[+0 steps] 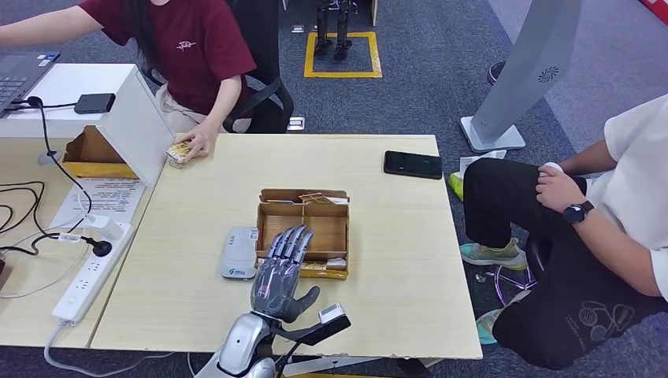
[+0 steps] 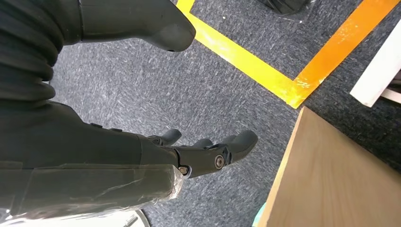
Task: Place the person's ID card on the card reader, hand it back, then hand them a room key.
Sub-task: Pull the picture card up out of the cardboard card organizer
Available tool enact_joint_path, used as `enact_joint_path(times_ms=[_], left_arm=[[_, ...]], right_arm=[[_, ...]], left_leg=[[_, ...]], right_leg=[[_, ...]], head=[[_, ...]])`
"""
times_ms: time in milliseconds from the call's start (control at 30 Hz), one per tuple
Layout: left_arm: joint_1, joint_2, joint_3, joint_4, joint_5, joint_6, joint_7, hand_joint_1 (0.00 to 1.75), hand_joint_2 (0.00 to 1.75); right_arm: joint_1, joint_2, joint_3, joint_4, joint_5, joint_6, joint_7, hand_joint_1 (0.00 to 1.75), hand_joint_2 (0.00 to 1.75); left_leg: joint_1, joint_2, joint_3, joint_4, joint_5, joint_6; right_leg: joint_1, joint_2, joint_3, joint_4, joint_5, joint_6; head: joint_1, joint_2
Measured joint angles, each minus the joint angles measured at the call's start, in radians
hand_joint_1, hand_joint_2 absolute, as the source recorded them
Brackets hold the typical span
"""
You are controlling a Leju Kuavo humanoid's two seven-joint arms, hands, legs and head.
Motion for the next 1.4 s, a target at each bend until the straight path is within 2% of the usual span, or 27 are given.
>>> enact_joint_path(times_ms=[267, 333, 400, 467, 567, 733, 933, 1000, 1033, 1133, 1167, 1233, 1400], left_arm=[[-0.011, -0.007, 0.0, 0.003, 0.005, 0.0, -0.001, 0.0, 1.75], [-0.011, -0.007, 0.0, 0.004, 0.008, 0.0, -0.001, 0.14, 1.75], [-0.012, -0.007, 0.0, 0.007, 0.016, 0.0, -0.001, 1.01, 1.75], [-0.012, -0.007, 0.0, 0.013, 0.025, -0.001, -0.002, 1.75, 1.75], [-0.013, -0.007, 0.0, 0.022, 0.036, -0.004, -0.003, 1.74, 1.75], [-0.015, -0.007, 0.0, 0.033, 0.041, -0.008, -0.005, 1.6, 1.75], [-0.023, -0.008, 0.0, 0.04, 0.041, -0.008, -0.005, 1.57, 1.75], [-0.026, -0.008, 0.0, 0.042, 0.041, -0.008, -0.005, 1.52, 1.75], [-0.027, -0.008, 0.0, 0.043, 0.041, -0.008, -0.005, 1.39, 1.75], [-0.028, -0.008, 0.0, 0.044, 0.041, -0.007, -0.005, 1.49, 1.75], [-0.028, -0.008, 0.0, 0.045, 0.04, -0.006, -0.005, 1.66, 1.75], [-0.028, -0.008, 0.0, 0.046, 0.041, -0.006, -0.005, 1.75, 1.75], [-0.029, -0.008, 0.0, 0.049, 0.047, -0.006, -0.005, 1.75, 1.75]], right_arm=[[-0.005, 0.004, 0.004, 0.0, 0.001, 0.0, 0.004, 0.0, 1.75], [-0.005, 0.005, 0.004, 0.0, 0.001, 0.0, 0.004, 0.0, 1.75], [-0.006, 0.005, 0.004, 0.0, 0.001, -0.001, 0.004, 0.0, 1.75], [-0.006, 0.005, 0.005, 0.0, 0.001, -0.001, 0.004, 0.0, 1.75], [-0.006, 0.006, 0.006, 0.0, 0.001, -0.002, 0.004, 0.0, 1.75], [-0.006, 0.008, 0.012, 0.0, 0.0, -0.002, 0.004, 0.0, 1.75], [-0.008, 0.008, 0.019, 0.0, 0.0, -0.001, 0.007, 0.0, 1.75], [-0.009, 0.008, 0.02, 0.0, 0.0, -0.001, 0.007, 0.0, 1.75], [-0.009, 0.009, 0.02, 0.0, 0.0, -0.001, 0.007, 0.0, 1.75], [-0.009, 0.009, 0.02, 0.0, 0.0, -0.001, 0.008, 0.0, 1.75], [-0.009, 0.01, 0.02, 0.0, 0.0, -0.001, 0.008, 0.0, 1.75], [-0.009, 0.01, 0.02, 0.0, -0.001, -0.001, 0.008, 0.0, 1.75], [-0.009, 0.013, 0.02, 0.0, -0.002, -0.001, 0.008, 0.0, 1.75]], left_leg=[[0.0, 0.0, 0.0, 0.0, 0.0, 0.0], [0.0, 0.0, 0.0, 0.0, 0.0, 0.0], [0.0, 0.0, 0.0, 0.0, 0.0, 0.0], [0.0, 0.0, 0.0, 0.0, 0.0, 0.0], [0.0, 0.0, 0.0, 0.0, 0.0, 0.0], [0.0, 0.0, 0.0, 0.0, 0.0, 0.0], [0.0, 0.0, 0.0, 0.0, 0.0, 0.0], [0.0, 0.0, 0.0, 0.0, 0.0, 0.0], [0.0, 0.0, 0.0, 0.0, 0.0, 0.0], [0.0, 0.0, 0.0, 0.0, 0.0, 0.0], [0.0, 0.0, 0.0, 0.0, 0.0, 0.0], [0.0, 0.0, 0.0, 0.0, 0.0, 0.0], [0.0, 0.0, 0.0, 0.0, 0.0, 0.0]], right_leg=[[0.0, 0.0, 0.0, 0.0, 0.0, 0.0], [0.0, 0.0, 0.0, 0.0, 0.0, 0.0], [0.0, 0.0, 0.0, 0.0, 0.0, 0.0], [0.0, 0.0, 0.0, 0.0, 0.0, 0.0], [0.0, 0.0, 0.0, 0.0, 0.0, 0.0], [0.0, 0.0, 0.0, 0.0, 0.0, 0.0], [0.0, 0.0, 0.0, 0.0, 0.0, 0.0], [0.0, 0.0, 0.0, 0.0, 0.0, 0.0], [0.0, 0.0, 0.0, 0.0, 0.0, 0.0], [0.0, 0.0, 0.0, 0.0, 0.0, 0.0], [0.0, 0.0, 0.0, 0.0, 0.0, 0.0], [0.0, 0.0, 0.0, 0.0, 0.0, 0.0], [0.0, 0.0, 0.0, 0.0, 0.0, 0.0]], head=[[0.0, 0.0], [0.0, 0.0], [0.0, 0.0], [0.0, 0.0], [0.0, 0.0], [0.0, 0.0], [0.0, 0.0], [0.0, 0.0], [0.0, 0.0], [0.0, 0.0], [0.0, 0.0], [0.0, 0.0], [0.0, 0.0]])
